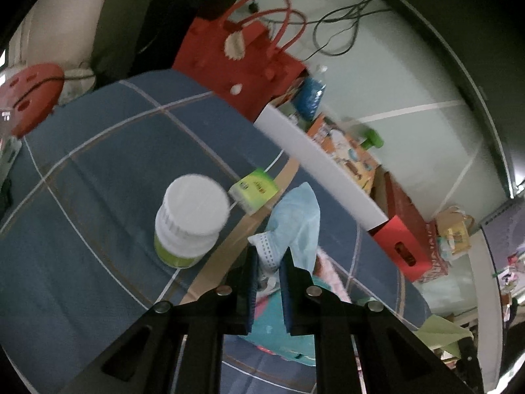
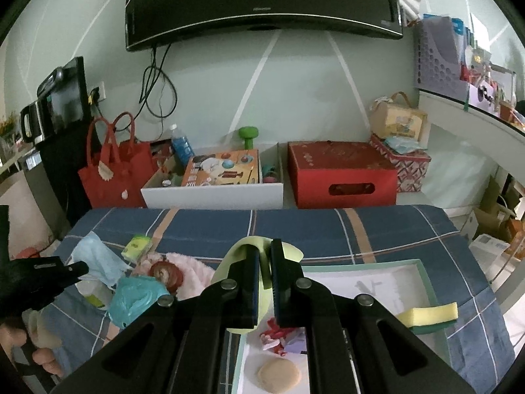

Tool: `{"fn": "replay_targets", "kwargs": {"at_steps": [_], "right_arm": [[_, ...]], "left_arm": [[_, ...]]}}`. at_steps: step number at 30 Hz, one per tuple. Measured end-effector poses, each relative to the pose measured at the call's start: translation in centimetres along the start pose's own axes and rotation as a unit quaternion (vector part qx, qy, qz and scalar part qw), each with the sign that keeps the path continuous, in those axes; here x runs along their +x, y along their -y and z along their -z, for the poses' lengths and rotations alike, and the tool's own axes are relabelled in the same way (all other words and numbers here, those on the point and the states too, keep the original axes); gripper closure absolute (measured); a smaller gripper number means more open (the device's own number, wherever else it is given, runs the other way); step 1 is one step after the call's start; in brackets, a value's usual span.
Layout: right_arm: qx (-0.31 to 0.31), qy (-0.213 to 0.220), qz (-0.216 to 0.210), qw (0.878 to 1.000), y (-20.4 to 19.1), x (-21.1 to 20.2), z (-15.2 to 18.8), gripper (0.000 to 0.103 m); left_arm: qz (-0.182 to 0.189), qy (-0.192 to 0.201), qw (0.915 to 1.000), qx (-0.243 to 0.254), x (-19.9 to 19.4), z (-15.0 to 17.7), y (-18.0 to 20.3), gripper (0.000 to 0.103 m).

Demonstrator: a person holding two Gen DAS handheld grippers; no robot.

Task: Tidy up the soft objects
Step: 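Lift the cloth and face mask and carry both over the white tray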

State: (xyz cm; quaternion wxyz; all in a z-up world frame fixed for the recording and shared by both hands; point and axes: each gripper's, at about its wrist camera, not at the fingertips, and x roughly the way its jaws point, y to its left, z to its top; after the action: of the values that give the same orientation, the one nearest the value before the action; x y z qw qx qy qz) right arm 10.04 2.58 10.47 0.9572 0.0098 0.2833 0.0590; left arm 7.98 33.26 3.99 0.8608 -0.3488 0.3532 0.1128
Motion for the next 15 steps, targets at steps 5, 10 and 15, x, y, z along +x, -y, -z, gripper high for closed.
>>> {"fn": "replay_targets", "kwargs": {"at_steps": [5, 10, 15], "right_arm": [[0.021, 0.003, 0.009, 1.000, 1.6, -0.2, -0.4, 0.097], [0.061, 0.006, 0.025, 0.998, 4.5, -0.6, -0.9, 0.097], [0.102, 0.022, 0.060, 0.993, 8.3, -1.2, -1.5, 0.097]], "left_arm": [[0.021, 0.017, 0.9992, 0.028, -1.6, 0.1, 1.8, 0.089], [0.044, 0.023, 0.9972, 0.057, -2.8, 0.6, 4.0, 0.089], [0.064, 0.019, 0.9926, 0.102, -3.2, 1.6, 7.3, 0.089]]}}
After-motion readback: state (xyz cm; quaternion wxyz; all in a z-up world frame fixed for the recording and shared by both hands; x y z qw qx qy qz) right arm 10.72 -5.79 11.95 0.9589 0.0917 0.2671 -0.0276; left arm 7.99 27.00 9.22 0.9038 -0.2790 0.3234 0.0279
